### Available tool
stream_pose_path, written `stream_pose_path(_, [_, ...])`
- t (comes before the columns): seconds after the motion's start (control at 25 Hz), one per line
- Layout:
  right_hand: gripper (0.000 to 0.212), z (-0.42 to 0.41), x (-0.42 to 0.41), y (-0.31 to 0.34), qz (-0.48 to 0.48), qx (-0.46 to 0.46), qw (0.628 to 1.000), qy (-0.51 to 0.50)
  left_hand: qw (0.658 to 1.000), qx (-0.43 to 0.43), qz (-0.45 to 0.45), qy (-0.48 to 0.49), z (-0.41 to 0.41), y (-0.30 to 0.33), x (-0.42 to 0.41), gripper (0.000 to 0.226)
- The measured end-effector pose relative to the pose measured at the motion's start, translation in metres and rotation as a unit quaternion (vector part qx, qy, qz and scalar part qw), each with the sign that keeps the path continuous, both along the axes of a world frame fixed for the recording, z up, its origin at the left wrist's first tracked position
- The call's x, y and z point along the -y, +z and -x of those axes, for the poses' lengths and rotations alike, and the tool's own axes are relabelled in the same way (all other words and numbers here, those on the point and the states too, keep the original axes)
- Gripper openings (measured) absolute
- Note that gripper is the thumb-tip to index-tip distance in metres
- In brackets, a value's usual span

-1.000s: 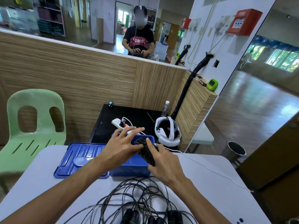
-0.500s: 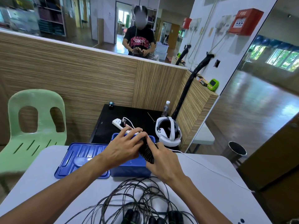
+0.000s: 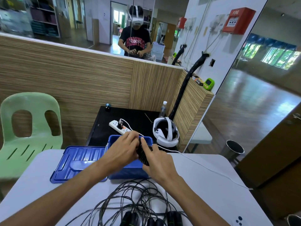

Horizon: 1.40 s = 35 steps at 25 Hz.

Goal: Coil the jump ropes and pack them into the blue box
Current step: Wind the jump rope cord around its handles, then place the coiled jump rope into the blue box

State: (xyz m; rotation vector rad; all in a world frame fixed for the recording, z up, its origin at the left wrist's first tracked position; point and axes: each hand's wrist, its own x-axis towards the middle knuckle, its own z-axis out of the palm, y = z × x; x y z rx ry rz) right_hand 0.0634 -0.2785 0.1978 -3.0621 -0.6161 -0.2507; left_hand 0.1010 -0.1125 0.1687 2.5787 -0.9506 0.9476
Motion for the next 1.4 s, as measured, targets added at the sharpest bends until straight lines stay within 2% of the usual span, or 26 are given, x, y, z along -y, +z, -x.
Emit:
stream_pose_path(0.24, [0.090, -0.004, -0.001, -0.006, -0.007, -0.012, 0.999, -0.030, 0.970, -0.124, 0.195, 0.073, 0.043, -0.012, 0.036, 0.026])
stream_pose_path(0.44, [0.099, -0.012, 0.007, -0.008, -0.007, 0.044, 0.999, -0.026, 0.973, -0.138, 0.157, 0.094, 0.047, -0.015, 0.028, 0.036])
stream_pose_path(0.56, [0.111, -0.011, 0.008, -0.014, -0.011, 0.110, 0.993, -0.051, 0.958, -0.182, 0.217, 0.046, 0.055, -0.020, 0.023, 0.037])
stream_pose_path(0.64, [0.110, -0.010, 0.006, -0.020, -0.013, 0.136, 0.989, -0.048, 0.938, -0.190, 0.289, 0.024, 0.059, -0.020, 0.024, 0.044])
stream_pose_path(0.68, [0.108, -0.010, 0.005, -0.022, -0.012, 0.146, 0.988, -0.043, 0.914, -0.189, 0.358, 0.024, 0.059, -0.020, 0.026, 0.047])
stream_pose_path(0.72, [0.107, -0.010, 0.004, -0.023, -0.014, 0.153, 0.987, -0.042, 0.872, -0.209, 0.441, 0.040, 0.056, -0.016, 0.029, 0.048])
stream_pose_path(0.8, [0.103, -0.008, -0.002, -0.027, -0.024, 0.146, 0.988, -0.047, 0.741, -0.313, 0.591, 0.063, 0.044, -0.009, 0.032, 0.053])
stream_pose_path(0.84, [0.100, -0.005, -0.006, -0.030, -0.028, 0.138, 0.989, -0.048, 0.679, -0.368, 0.631, 0.063, 0.038, -0.008, 0.033, 0.056])
stream_pose_path(0.88, [0.098, 0.000, -0.012, -0.033, -0.031, 0.121, 0.991, -0.044, 0.645, -0.395, 0.650, 0.070, 0.032, -0.010, 0.033, 0.055])
stream_pose_path(0.92, [0.095, 0.005, -0.017, -0.035, -0.039, 0.102, 0.993, -0.036, 0.635, -0.397, 0.657, 0.080, 0.027, -0.013, 0.033, 0.050])
stream_pose_path(1.04, [0.082, 0.016, -0.022, -0.031, -0.115, 0.023, 0.993, 0.010, 0.628, -0.389, 0.670, 0.074, 0.022, -0.013, 0.022, 0.019])
stream_pose_path(1.08, [0.080, 0.018, -0.021, -0.028, -0.162, -0.015, 0.986, 0.019, 0.626, -0.401, 0.667, 0.056, 0.020, -0.013, 0.016, 0.016])
stream_pose_path(1.16, [0.087, 0.020, -0.020, -0.024, -0.270, -0.101, 0.957, 0.019, 0.631, -0.425, 0.649, 0.019, 0.015, -0.012, 0.002, 0.019])
stream_pose_path(1.24, [0.095, 0.020, -0.023, -0.027, -0.335, -0.171, 0.926, 0.020, 0.644, -0.439, 0.627, -0.020, 0.009, -0.012, -0.004, 0.024])
stream_pose_path(1.32, [0.095, 0.020, -0.032, -0.036, -0.375, -0.196, 0.906, 0.030, 0.653, -0.451, 0.607, -0.047, 0.006, -0.014, -0.002, 0.024])
stream_pose_path(1.4, [0.093, 0.016, -0.043, -0.049, -0.383, -0.188, 0.904, 0.024, 0.675, -0.448, 0.584, -0.037, 0.005, -0.018, 0.001, 0.025])
